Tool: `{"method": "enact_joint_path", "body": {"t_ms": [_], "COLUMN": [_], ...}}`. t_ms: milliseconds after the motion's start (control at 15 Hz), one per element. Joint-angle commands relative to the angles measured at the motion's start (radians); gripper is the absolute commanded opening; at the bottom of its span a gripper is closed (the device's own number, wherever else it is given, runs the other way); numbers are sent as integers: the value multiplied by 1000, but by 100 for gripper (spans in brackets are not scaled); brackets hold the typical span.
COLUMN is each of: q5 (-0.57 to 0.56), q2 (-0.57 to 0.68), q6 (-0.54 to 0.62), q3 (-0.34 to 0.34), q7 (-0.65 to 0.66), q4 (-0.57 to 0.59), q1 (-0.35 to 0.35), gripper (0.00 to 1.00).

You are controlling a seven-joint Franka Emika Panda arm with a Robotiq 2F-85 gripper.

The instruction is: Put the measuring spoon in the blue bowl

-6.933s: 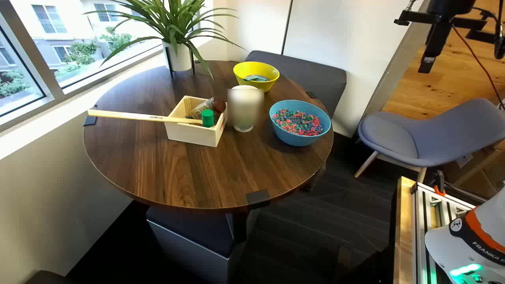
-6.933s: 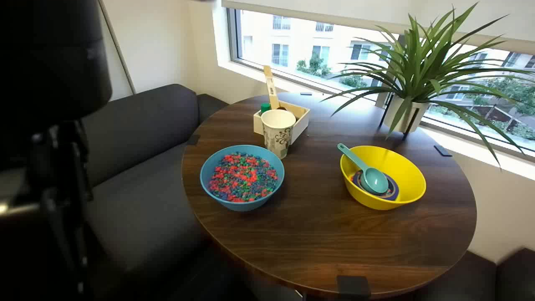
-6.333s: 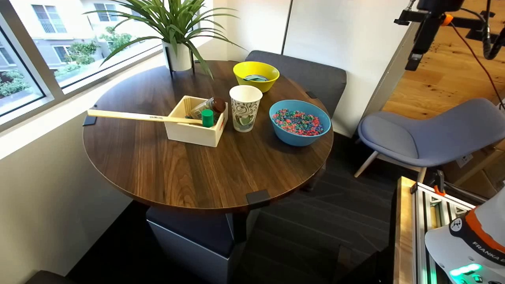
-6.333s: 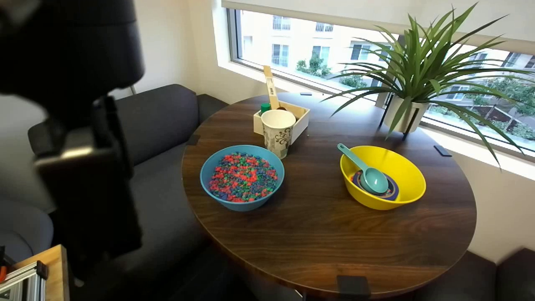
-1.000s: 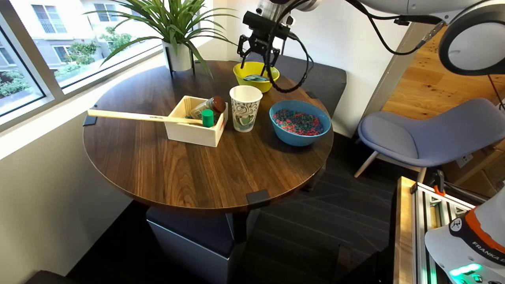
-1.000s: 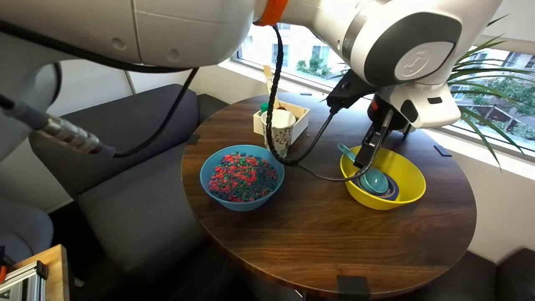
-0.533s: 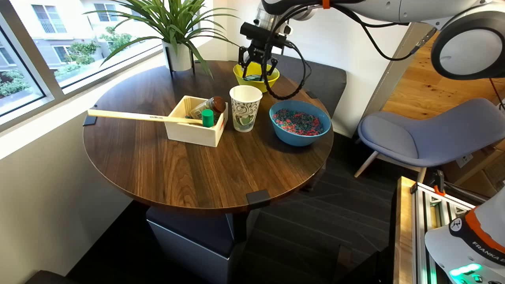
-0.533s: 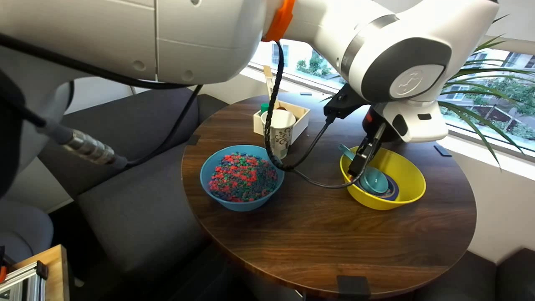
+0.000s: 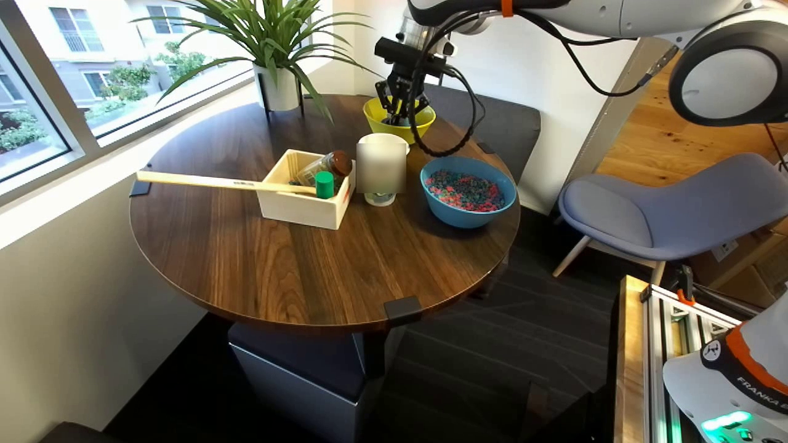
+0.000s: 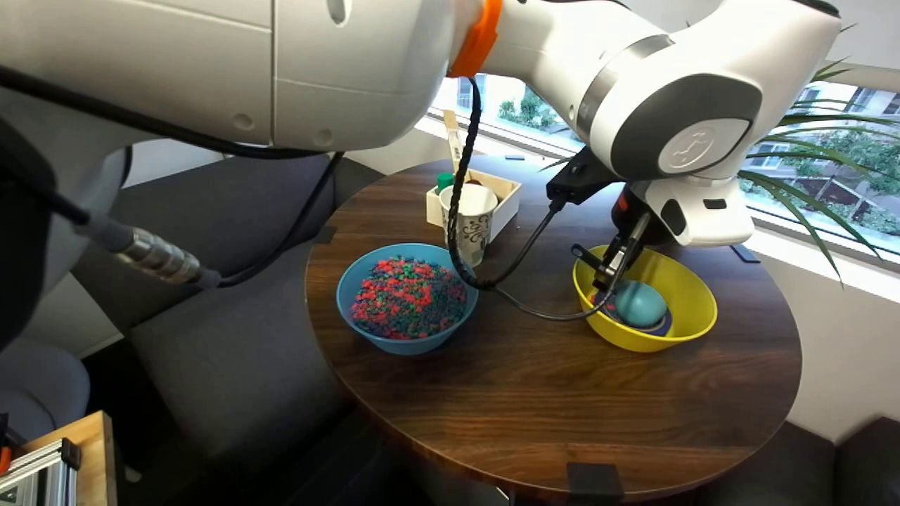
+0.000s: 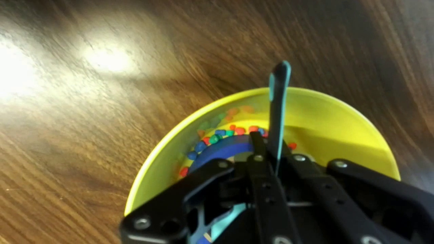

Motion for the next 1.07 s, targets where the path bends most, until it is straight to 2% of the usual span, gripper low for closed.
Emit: {"method": "enact_joint_path", "body": {"t_ms": [0, 533, 667, 1000], "q5": [9, 36, 64, 154], "q2": [-22, -154, -208, -366], "q6": [-19, 37, 68, 233], "q3": [3, 9, 5, 0], "q7": [12, 25, 73, 218], "q4": [7, -80, -146, -379], "q1": [-2, 4, 5, 17], "gripper": [2, 2, 2, 2]}}
